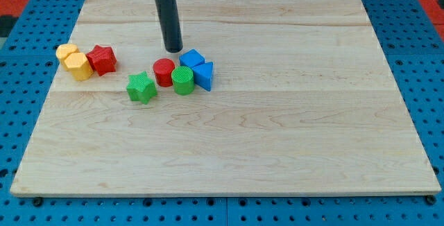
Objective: Push the blue cube to the bottom right side of the red star
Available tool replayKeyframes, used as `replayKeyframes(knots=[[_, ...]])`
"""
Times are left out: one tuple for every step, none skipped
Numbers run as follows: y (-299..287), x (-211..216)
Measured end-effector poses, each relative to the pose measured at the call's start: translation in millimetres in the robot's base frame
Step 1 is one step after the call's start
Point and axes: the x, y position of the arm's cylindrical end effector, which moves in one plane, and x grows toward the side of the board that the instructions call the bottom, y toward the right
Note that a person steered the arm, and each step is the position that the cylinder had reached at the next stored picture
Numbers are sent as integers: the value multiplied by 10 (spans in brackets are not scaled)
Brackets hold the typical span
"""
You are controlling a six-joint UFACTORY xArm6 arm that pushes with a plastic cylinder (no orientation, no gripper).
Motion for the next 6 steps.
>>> replayKeyframes(knots=[[496, 95], [1122, 156], [1047, 745], [739, 1046], [767, 1015], [767, 944]])
